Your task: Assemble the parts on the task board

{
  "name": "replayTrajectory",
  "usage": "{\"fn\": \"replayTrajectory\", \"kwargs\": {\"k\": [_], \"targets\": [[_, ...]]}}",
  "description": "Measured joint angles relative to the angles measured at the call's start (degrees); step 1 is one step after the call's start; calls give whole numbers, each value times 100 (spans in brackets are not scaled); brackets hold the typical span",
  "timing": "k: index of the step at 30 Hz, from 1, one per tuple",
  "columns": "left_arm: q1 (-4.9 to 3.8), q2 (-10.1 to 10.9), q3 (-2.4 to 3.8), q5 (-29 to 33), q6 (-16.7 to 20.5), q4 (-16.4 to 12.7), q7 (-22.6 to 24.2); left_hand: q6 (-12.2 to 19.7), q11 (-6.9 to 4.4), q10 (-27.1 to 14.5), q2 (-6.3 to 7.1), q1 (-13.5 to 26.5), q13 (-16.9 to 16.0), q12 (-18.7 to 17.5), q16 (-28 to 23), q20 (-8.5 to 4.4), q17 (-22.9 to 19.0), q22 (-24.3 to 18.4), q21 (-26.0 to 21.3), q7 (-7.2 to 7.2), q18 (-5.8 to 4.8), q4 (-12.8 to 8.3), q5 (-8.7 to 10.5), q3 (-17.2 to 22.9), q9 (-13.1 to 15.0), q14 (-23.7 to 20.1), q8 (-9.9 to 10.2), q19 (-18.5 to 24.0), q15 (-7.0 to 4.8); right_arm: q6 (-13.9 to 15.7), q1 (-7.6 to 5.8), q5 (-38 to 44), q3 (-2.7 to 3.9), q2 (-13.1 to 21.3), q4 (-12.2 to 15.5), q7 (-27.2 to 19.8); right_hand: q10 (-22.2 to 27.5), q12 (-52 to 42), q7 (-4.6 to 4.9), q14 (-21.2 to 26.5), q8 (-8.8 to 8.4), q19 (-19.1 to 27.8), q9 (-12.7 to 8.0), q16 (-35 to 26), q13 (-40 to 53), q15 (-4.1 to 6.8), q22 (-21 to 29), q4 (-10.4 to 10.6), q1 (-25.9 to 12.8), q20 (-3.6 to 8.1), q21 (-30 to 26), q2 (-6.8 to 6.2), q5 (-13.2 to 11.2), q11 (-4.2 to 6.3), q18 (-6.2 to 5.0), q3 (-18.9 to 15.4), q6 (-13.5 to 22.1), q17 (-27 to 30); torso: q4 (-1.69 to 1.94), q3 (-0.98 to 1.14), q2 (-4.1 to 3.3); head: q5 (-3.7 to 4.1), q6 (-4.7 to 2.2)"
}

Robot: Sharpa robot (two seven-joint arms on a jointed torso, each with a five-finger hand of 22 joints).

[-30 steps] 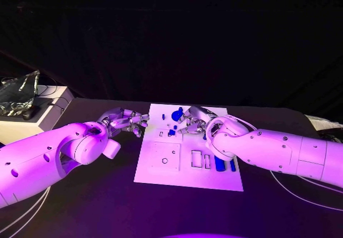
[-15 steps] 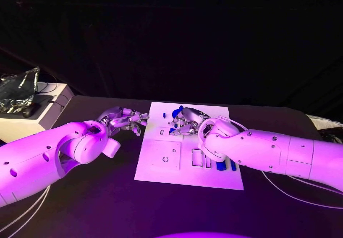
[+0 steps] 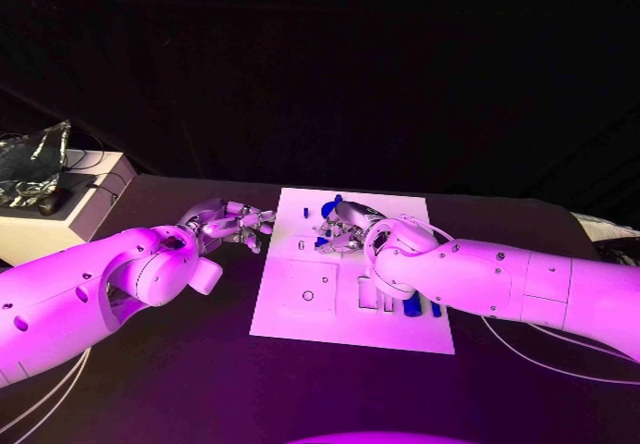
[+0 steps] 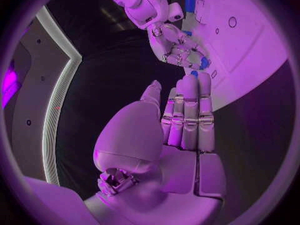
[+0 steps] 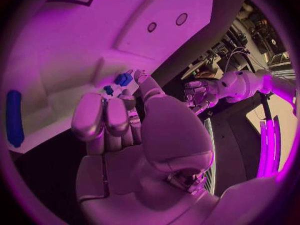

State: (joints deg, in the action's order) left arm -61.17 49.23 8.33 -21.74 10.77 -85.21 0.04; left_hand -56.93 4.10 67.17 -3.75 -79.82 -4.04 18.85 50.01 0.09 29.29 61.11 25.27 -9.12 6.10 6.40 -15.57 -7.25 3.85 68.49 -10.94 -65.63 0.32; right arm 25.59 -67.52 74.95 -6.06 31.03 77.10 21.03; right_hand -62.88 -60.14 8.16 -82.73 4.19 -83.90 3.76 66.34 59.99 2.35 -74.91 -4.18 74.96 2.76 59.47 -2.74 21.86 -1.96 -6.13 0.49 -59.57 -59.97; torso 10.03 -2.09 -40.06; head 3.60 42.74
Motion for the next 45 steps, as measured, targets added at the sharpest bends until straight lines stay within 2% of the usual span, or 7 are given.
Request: {"fn": "replayTrajectory", "kwargs": {"k": [28,37,45], "targets": [[0,4,-1,1,10,-16,-10,0,21,-22,0,0,1,-1,-36,0,-31,-26,-55,0,0,0,0,0,1,0,0,0,0,-154,3,195,0,-204,-281,283,-16,1,-11,0,0,0,0,22,8,0,-4,87,-47,0,2,47,0,-17,0,8,9,-7,-7,-11,-1,-1,53],[0,6,-1,1,10,-20,-13,0,21,-22,-22,-23,1,-1,-59,1,-49,-45,-72,0,0,-1,1,1,1,0,0,0,0,-196,4,198,0,-243,-322,293,-25,1,-12,0,0,0,0,45,14,0,-3,144,-123,0,26,-28,0,-26,0,-17,9,-6,-15,-11,1,-5,68],[0,6,-1,1,10,-21,-16,0,9,-34,-46,-46,1,-1,-81,1,-65,-58,-82,0,0,-29,1,29,1,0,0,-1,0,-253,6,186,0,-281,-355,292,-26,1,-19,0,0,0,0,45,14,0,-2,151,-145,0,26,-6,0,-26,0,-22,3,-6,-14,-11,3,3,77]]}}
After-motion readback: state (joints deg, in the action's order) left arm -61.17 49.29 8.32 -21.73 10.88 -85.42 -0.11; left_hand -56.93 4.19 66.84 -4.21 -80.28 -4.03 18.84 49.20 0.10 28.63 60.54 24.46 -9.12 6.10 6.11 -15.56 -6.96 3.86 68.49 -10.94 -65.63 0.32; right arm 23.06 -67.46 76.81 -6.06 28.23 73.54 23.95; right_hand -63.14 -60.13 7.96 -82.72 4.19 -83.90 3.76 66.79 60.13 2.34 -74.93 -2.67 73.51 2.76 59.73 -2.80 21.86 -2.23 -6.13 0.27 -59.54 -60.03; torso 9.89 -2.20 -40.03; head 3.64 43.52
